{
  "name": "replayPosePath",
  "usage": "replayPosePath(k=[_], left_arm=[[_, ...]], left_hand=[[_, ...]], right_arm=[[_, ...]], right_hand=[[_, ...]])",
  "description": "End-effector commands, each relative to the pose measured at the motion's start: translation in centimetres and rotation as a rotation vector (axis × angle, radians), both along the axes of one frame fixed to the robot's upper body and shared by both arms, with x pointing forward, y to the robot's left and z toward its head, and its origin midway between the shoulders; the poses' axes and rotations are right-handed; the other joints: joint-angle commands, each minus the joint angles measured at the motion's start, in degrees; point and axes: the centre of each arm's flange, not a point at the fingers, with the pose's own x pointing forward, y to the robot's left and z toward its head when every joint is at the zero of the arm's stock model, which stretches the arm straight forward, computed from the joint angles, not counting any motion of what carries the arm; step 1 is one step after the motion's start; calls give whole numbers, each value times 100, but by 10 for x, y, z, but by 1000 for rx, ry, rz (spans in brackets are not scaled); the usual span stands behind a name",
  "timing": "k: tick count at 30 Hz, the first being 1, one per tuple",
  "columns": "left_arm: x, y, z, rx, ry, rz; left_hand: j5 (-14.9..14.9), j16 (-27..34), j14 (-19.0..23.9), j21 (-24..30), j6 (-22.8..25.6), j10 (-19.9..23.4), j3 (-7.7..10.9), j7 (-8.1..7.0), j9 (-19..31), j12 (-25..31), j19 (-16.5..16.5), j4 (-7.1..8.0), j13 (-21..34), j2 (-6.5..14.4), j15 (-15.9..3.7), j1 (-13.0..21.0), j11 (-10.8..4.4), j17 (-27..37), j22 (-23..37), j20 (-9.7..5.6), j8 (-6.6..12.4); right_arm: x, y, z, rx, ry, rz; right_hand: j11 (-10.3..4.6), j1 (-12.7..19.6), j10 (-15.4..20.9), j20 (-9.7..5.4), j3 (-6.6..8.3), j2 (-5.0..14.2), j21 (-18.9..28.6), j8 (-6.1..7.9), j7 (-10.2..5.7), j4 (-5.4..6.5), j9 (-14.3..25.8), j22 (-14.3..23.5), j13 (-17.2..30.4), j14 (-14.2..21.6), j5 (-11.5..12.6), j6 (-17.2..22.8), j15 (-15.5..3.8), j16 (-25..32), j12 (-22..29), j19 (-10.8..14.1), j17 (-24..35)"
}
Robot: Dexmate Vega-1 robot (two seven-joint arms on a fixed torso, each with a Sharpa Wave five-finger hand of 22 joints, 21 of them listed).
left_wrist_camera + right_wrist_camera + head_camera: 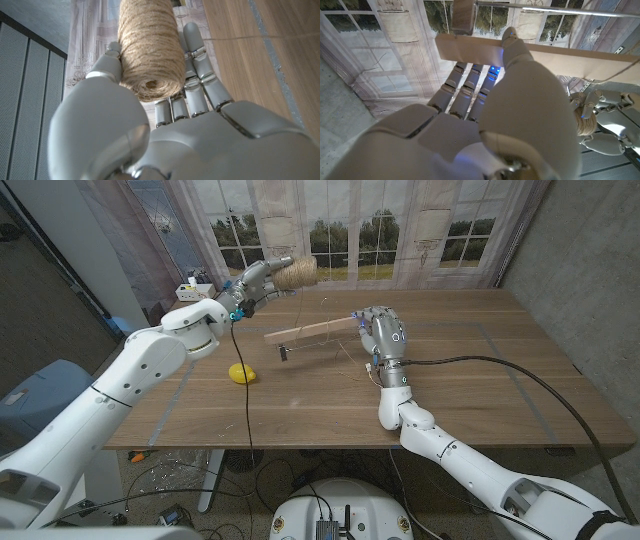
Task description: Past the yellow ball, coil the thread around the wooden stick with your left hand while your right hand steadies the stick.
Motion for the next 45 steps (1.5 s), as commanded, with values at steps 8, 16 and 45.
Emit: replayPosePath(k=[8, 16, 45], left_arm=[[-22, -32, 6, 109, -69, -98], [-26, -40, 3, 139, -68, -129], [-13, -48, -40, 155, 49, -195]], left_hand=[[52, -13, 1136, -21, 334, 877, 719, -188, 22, 18, 153, 79, 978, 1101, -1447, 1076, -831, 39, 17, -506, 45], [52, -21, 1138, -23, 334, 870, 719, -194, 26, 13, 152, 79, 986, 1100, -1447, 1077, -826, 51, 17, -503, 39], [53, -57, 1148, -29, 342, 881, 715, -188, 40, -6, 151, 78, 991, 1098, -1448, 1082, -826, 73, 18, -504, 23]], right_arm=[[14, 10, 9, 39, 136, -86], [23, 8, 15, 117, 203, -136], [26, -7, 32, 479, 184, -214]], right_hand=[[-54, 153, 601, 54, 1, 277, 53, 21, 83, 73, 12, 3, 605, -17, 37, 105, -829, -28, 787, -76, 21], [-43, 94, 596, 83, -12, 296, 59, 22, 99, 114, 13, 0, 605, -38, 33, 105, -794, -68, 781, -110, 2], [94, 67, 697, 272, 8, 311, 138, 27, 348, 110, 12, -14, 553, 354, 13, 125, -721, 129, 798, -88, 185]])
